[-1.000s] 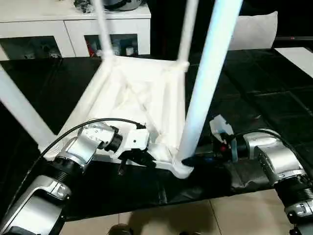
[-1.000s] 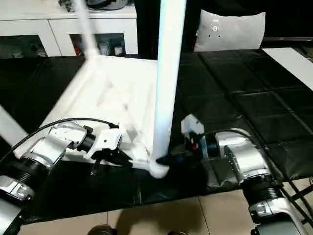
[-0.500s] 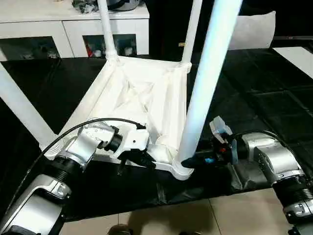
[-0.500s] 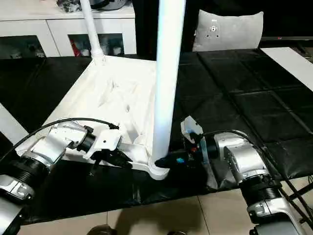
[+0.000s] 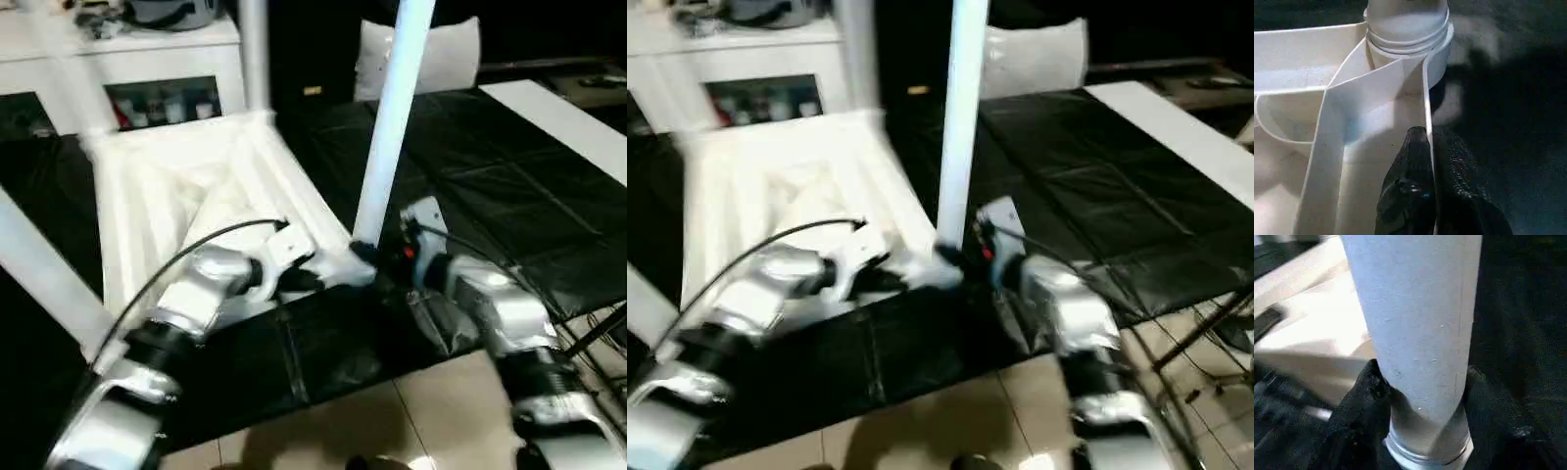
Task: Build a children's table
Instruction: Rotate leg to tighten
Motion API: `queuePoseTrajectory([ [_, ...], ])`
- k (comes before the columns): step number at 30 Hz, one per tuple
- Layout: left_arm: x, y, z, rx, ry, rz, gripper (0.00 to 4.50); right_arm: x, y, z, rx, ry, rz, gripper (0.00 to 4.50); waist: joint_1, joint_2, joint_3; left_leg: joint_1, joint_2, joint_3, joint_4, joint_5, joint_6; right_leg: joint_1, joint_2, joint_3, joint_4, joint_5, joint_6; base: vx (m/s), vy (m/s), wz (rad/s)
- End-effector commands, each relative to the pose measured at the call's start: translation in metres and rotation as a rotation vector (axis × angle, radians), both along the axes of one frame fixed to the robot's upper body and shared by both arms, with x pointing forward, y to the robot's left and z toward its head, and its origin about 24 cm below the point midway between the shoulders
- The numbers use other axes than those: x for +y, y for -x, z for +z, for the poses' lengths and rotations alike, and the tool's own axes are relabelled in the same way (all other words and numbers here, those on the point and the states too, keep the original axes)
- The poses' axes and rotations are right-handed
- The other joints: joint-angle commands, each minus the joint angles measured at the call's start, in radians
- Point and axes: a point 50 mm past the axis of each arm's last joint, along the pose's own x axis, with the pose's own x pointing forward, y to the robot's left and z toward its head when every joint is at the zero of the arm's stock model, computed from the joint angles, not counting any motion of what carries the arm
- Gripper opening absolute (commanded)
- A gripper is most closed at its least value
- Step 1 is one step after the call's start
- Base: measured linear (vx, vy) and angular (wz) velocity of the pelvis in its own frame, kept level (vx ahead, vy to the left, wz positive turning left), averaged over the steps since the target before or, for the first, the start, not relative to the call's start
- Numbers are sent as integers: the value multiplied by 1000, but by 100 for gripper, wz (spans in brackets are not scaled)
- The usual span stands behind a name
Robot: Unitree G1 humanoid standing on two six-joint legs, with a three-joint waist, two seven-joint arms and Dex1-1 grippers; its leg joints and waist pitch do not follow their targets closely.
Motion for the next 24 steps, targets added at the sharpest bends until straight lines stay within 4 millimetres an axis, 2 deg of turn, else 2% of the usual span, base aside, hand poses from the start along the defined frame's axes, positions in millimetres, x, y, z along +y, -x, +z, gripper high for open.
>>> queuePoseTrajectory([
  [1,-40,2,22,-63,106,-109,0,8,-3,-7,22,19,-68,263,10,3,-72,2,6,-2,-68,-257,47,57,-62,35,-95,-487,-94,0,0,0],
  [2,-42,1,23,-69,107,-104,0,9,-3,-7,14,11,-77,263,13,2,-73,5,7,-1,-68,-250,51,55,-61,36,-93,-466,-103,0,0,0],
  [4,-42,1,24,-83,91,-98,0,11,-1,-6,12,-5,-66,275,20,2,-78,1,10,0,-69,-215,59,60,-62,42,-84,-406,-125,0,0,0],
  [5,-40,0,23,-92,75,-100,0,10,-1,-5,4,-5,-58,303,29,4,-79,4,13,2,-69,-195,65,59,-60,45,-77,-361,-141,0,0,0],
  [8,-32,1,21,-115,41,-102,0,7,4,-1,-41,-11,-3,307,41,2,-83,-2,16,2,-71,-163,71,67,-63,49,-63,-284,-160,0,0,0],
  [9,-30,1,21,-115,39,-103,0,6,5,1,-61,-11,26,313,45,-2,-84,-5,17,2,-71,-140,77,70,-63,51,-56,-242,-168,0,0,0],
  [11,-25,1,20,-119,23,-126,0,2,10,3,-91,-20,87,345,56,0,-85,-6,17,4,-68,-118,91,70,-65,52,-52,-209,-177,0,0,0],
  [13,-19,3,19,-123,4,-162,0,-5,14,6,-113,-20,143,356,60,1,-83,-5,17,5,-69,-129,94,69,-65,52,-55,-221,-178,0,0,0],
  [14,-14,3,18,-117,-7,-190,0,-12,17,7,-122,-5,180,375,60,1,-81,-5,17,4,-71,-144,90,70,-65,51,-57,-248,-171,0,0,0],
  [15,-13,3,18,-116,-9,-195,0,-13,17,7,-123,-2,187,375,60,3,-79,-1,19,4,-73,-163,85,68,-65,50,-62,-278,-163,0,0,0],
  [16,-7,4,18,-117,-25,-233,0,-23,20,9,-124,13,240,389,61,7,-78,0,18,3,-73,-184,80,66,-65,50,-65,-302,-158,0,0,0],
  [17,-5,4,18,-115,-29,-251,0,-26,22,10,-125,19,266,399,62,4,-76,1,19,4,-74,-200,76,66,-64,49,-69,-324,-150,0,0,0],
  [20,0,6,17,-106,-50,-296,0,-33,26,13,-111,23,332,421,66,2,-76,2,21,3,-75,-206,70,66,-65,49,-68,-336,-147,0,0,0],
  [24,11,15,18,-78,-72,-468,0,-45,35,20,-65,50,517,448,75,2,-78,1,21,3,-74,-204,78,68,-66,49,-66,-340,-147,0,0,0],
])
